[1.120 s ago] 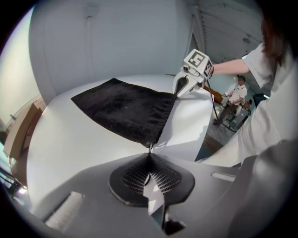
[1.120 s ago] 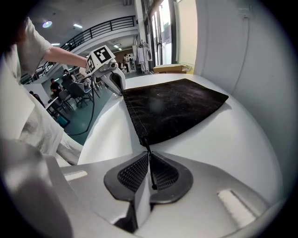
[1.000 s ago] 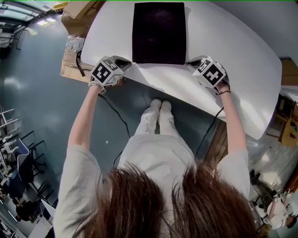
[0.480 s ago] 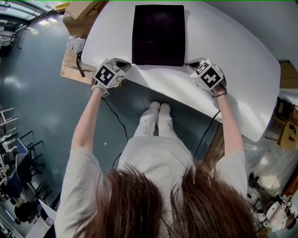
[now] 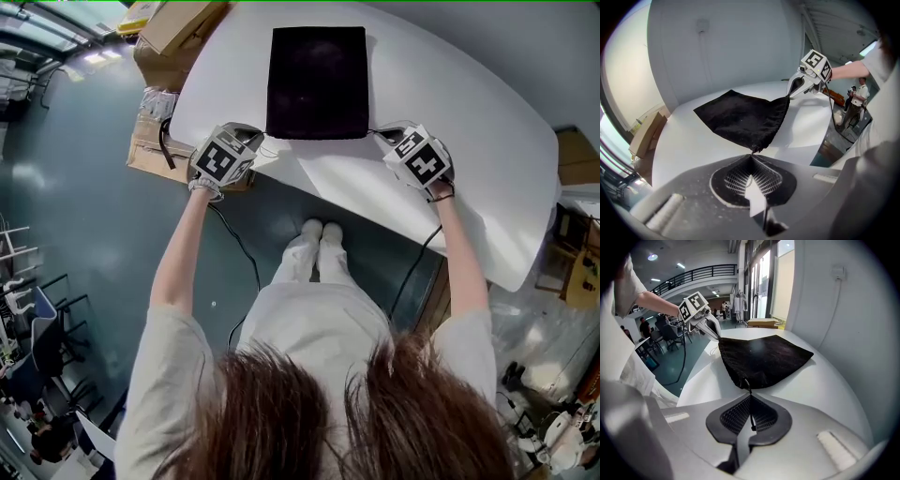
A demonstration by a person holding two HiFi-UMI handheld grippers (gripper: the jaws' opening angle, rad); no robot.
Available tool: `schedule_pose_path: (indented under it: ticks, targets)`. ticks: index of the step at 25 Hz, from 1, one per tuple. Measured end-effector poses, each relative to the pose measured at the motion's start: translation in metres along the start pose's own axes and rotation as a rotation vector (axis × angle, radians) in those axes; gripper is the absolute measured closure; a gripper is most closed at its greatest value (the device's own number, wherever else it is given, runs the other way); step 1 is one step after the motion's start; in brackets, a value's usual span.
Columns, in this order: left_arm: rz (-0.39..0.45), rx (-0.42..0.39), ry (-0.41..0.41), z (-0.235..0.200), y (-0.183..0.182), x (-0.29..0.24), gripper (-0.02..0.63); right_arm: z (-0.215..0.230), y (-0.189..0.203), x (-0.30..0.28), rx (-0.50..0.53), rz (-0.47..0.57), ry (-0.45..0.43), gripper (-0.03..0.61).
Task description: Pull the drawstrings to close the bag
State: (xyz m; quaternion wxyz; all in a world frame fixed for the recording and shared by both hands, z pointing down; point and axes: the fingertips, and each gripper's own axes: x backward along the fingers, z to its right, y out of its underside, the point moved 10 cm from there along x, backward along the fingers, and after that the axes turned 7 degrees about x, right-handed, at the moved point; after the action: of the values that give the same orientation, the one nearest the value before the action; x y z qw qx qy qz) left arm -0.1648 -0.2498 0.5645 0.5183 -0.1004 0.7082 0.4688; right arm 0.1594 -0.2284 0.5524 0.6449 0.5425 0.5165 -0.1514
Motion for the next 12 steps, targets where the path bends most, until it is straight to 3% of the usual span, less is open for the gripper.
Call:
schedule_pose_path:
  ticks: [12]
  targets:
    - [0.112, 0.032, -0.050, -0.010, -0.025, 0.032, 0.617, 0.016, -0.019, 0.030, -0.003, 0.076, 0.098, 0.565]
